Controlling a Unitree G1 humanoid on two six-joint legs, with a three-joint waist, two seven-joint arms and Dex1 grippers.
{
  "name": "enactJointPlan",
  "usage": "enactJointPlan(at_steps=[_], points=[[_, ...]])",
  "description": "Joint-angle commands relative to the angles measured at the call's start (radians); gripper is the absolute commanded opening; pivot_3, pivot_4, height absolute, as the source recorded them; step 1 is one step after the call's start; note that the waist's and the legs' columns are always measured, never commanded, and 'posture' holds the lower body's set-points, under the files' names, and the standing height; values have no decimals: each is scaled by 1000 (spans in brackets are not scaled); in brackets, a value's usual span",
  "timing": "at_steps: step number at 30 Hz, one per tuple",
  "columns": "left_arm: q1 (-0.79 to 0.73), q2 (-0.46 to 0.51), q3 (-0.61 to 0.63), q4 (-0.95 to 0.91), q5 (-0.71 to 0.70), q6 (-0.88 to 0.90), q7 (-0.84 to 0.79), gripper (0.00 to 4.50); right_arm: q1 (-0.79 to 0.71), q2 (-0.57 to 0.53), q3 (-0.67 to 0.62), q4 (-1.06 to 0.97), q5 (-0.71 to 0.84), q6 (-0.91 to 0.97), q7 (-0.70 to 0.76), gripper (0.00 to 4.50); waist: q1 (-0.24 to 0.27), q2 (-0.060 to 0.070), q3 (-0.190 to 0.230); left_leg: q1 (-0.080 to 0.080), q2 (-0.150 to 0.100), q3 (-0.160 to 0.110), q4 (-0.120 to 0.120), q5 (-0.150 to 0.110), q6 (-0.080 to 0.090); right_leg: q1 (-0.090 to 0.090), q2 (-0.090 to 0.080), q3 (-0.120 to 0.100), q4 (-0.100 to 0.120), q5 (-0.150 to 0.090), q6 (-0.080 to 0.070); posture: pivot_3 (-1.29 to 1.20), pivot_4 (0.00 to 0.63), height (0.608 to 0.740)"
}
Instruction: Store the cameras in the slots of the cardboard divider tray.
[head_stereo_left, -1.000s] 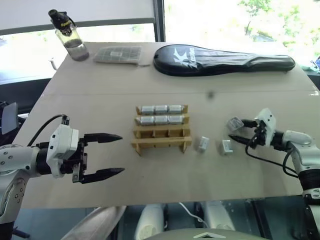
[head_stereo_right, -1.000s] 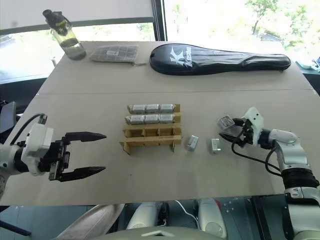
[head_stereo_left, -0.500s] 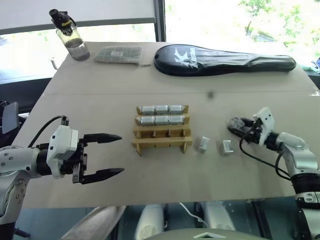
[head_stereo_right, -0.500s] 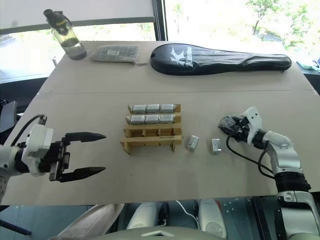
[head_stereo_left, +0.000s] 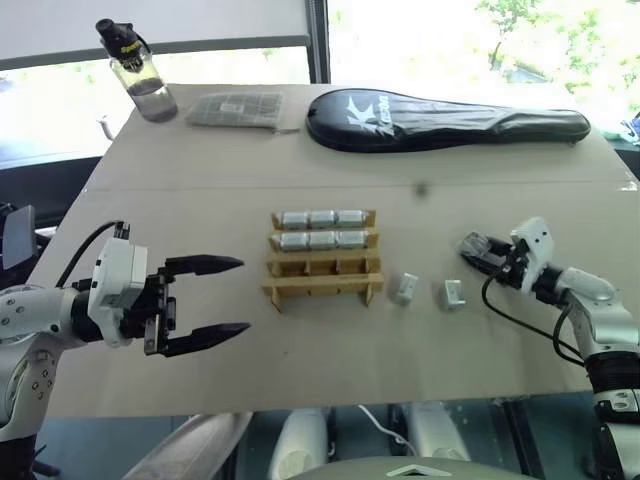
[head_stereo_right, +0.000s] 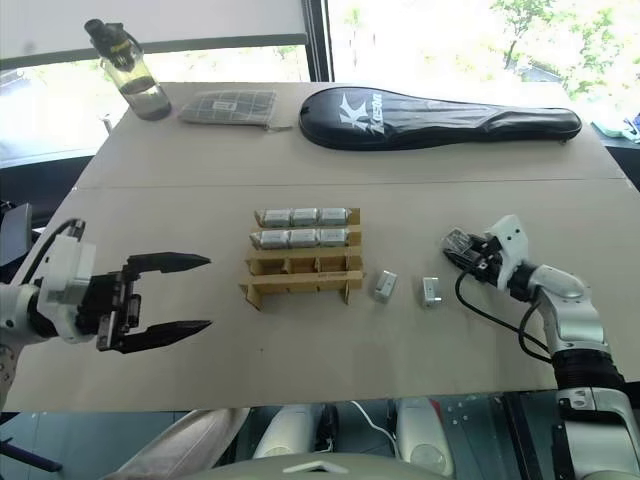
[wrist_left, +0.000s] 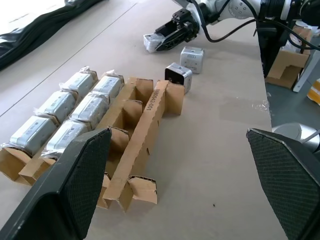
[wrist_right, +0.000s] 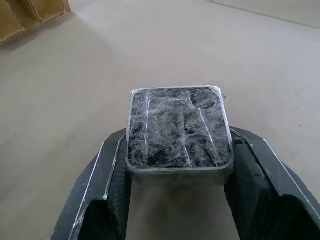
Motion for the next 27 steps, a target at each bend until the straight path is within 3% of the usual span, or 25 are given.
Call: enactJointPlan(at_steps=[1,5,8,16,27], points=[[-63,10,5,18,-44,23,3,4494,-11,-48,4,-132,-25,-73,24,1985,1,0,0,0,0,0,0,0,0,0,0,0,0,0,0,0,150,740],[-209,8,-70,67,-56,72,20,4494,-68,-76,71,-235,-138,-213,-3,1985,-1,1,1,0,0,0,0,0,0,0,0,0,2,0,1,0,150,740],[-330,-7,-175,125,13,89,54,4494,-125,-78,151,-296,-239,-301,-12,1985,-4,1,1,1,0,0,0,0,0,-1,1,1,3,2,3,0,150,740],[-652,-122,-392,289,130,184,167,4494,-306,0,373,-347,-478,-471,-48,1985,1,0,2,-2,-1,-1,2,1,-1,-2,3,0,3,2,4,0,150,740],[-766,-126,-489,353,146,247,13,4494,-463,73,553,-314,-714,-716,-133,1985,-1,-1,2,-7,-1,1,3,1,-1,-8,2,1,6,2,4,0,150,740]])
